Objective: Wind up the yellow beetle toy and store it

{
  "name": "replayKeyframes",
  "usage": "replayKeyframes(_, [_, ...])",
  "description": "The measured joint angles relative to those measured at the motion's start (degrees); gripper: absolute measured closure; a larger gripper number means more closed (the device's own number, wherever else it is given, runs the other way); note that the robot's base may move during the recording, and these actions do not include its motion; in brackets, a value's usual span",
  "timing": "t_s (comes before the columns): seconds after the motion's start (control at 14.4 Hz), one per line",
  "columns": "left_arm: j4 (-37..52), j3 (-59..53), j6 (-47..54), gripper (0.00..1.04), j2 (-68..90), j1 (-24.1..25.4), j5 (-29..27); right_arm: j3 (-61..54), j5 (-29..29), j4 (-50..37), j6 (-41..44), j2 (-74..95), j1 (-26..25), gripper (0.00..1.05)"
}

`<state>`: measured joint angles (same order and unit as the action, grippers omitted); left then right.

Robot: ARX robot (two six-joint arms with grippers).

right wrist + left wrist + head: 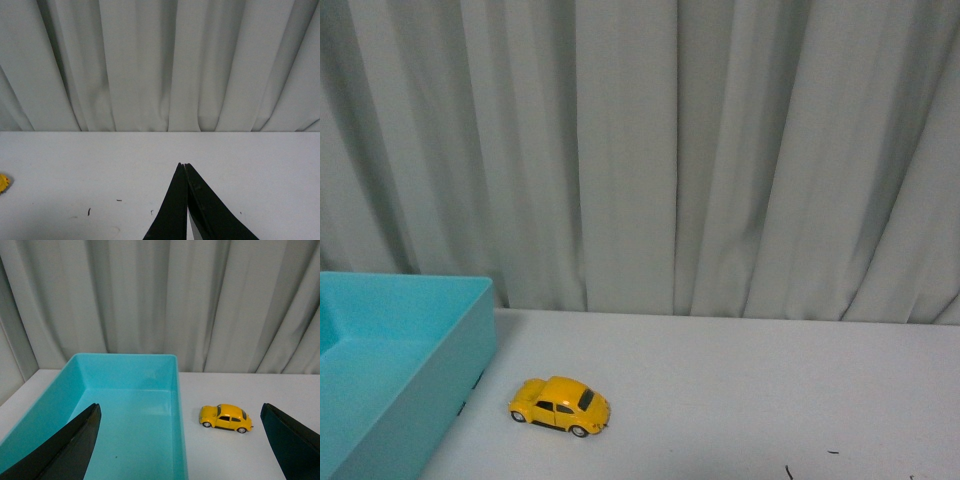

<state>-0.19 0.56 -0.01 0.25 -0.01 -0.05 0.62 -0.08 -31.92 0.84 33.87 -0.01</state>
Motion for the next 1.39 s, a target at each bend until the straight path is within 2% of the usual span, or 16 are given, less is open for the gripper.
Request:
replayKeyframes(0.14, [0.0, 0.0, 0.0, 0.07, 0.0, 0.0, 0.0, 0.0, 0.0, 6.2, 0.0, -8.0, 0.0, 1.03])
replayKeyframes(0.42, [0.0, 0.0, 0.0, 0.07, 0.0, 0.0, 0.0, 0.0, 0.0, 13.2, 0.0, -15.1, 0.0, 1.03])
replayKeyframes(1.11, [0.0, 0.0, 0.0, 0.07, 0.0, 0.0, 0.0, 0.0, 0.0, 21.6, 0.0, -23.6, 0.0, 1.03])
replayKeyframes(1.25, [0.0, 0.0, 0.0, 0.07, 0.0, 0.0, 0.0, 0.0, 0.0, 32.3, 0.0, -32.3, 0.0, 1.03])
replayKeyframes(1.39, [0.0, 0.0, 0.0, 0.07, 0.0, 0.0, 0.0, 0.0, 0.1, 32.6, 0.0, -33.7, 0.0, 1.03])
